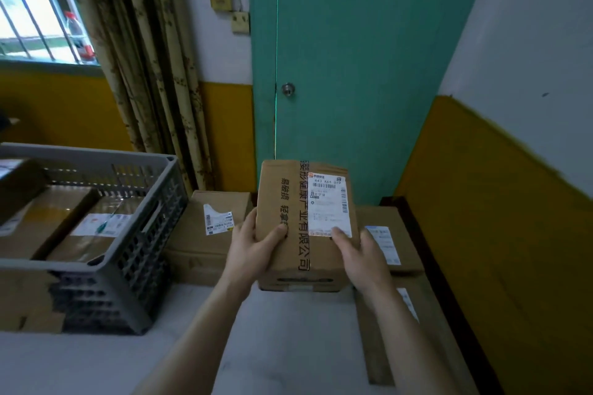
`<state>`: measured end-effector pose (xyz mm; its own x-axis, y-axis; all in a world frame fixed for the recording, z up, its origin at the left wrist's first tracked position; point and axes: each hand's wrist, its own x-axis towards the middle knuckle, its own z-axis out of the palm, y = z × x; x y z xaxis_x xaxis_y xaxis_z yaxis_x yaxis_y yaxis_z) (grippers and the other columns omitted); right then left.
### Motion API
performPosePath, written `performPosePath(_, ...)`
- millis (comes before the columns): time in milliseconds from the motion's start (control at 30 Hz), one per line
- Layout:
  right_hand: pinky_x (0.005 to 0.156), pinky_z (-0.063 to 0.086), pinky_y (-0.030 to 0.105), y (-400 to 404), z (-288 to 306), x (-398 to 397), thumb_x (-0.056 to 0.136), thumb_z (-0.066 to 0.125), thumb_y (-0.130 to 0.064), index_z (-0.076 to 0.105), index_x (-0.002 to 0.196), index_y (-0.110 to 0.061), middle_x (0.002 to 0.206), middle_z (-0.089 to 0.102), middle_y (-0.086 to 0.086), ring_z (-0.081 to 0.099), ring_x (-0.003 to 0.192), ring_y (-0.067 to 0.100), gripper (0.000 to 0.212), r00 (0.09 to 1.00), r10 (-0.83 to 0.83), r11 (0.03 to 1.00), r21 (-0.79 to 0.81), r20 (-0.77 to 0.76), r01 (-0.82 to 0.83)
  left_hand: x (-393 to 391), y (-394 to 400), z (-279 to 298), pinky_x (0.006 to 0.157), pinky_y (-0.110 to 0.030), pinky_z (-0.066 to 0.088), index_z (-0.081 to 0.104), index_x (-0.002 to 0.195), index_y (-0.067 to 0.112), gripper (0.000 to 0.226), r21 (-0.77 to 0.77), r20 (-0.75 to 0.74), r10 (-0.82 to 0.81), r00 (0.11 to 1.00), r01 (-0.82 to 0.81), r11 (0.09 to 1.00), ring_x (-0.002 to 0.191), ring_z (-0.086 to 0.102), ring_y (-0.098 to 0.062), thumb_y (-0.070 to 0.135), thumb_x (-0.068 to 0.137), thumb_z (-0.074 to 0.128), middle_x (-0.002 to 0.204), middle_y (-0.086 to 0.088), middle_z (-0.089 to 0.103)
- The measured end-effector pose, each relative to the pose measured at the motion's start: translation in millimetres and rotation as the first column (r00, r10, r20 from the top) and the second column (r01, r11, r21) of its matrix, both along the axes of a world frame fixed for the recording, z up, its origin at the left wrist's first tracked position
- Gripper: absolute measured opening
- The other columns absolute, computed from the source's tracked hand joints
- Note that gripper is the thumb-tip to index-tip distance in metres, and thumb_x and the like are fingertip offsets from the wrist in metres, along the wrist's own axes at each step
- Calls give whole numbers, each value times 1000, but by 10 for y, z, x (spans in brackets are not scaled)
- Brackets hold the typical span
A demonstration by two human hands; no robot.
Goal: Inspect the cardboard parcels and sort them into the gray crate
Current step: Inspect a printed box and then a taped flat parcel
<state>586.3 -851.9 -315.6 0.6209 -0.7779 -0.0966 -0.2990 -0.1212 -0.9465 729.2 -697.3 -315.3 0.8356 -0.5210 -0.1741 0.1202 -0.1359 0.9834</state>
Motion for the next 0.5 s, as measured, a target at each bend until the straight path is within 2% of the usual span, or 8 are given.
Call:
performPosePath(100,57,42,8,138,153,-233,96,62,-53,55,100,-44,91,62,-33,60,75,-23,13,999,1,999,-34,41,1,-235,129,190,81,-45,65,41,145,48,75,-60,-24,11,1000,-12,998,103,75,-24,53,81,80,131,0,64)
performPosePath(167,56,42,9,205,235,-378,95,61,-56,55,98,-44,91,62,-32,61,79,-20,14,998,-13,998,-66,67,17,-374,221,321,72,-39,66,40,141,51,68,-93,-46,-21,999,16,996,94,78,-19,48,85,79,119,4,73)
performPosePath(233,55,46,10,245,297,-508,94,61,-58,59,106,-38,94,65,-28,64,80,-15,24,996,-14,995,-97,89,23,-497,326,415,70,-36,66,40,136,53,64,-98,-26,-52,998,49,994,92,79,-17,48,85,80,109,9,77)
performPosePath(300,63,57,19,289,349,-608,93,62,-59,61,113,-34,97,69,-23,68,83,-6,31,994,-4,994,-112,112,17,-591,426,487,74,-40,66,41,135,51,63,-101,22,-63,998,65,993,94,79,-18,49,85,80,111,9,77)
performPosePath(367,77,63,38,327,390,-664,93,63,-58,62,113,-33,100,72,-19,70,90,4,32,993,7,991,-130,122,9,-667,502,528,79,-45,66,40,138,48,65,-122,51,-71,996,76,990,97,78,-19,48,86,78,118,5,75)
performPosePath(500,83,61,44,443,479,-742,87,65,-61,64,110,-31,99,72,-20,69,93,4,38,988,-1,988,-155,154,25,-789,639,591,83,-45,65,37,143,46,67,-133,63,-71,995,79,988,103,76,-17,45,88,76,125,5,72)
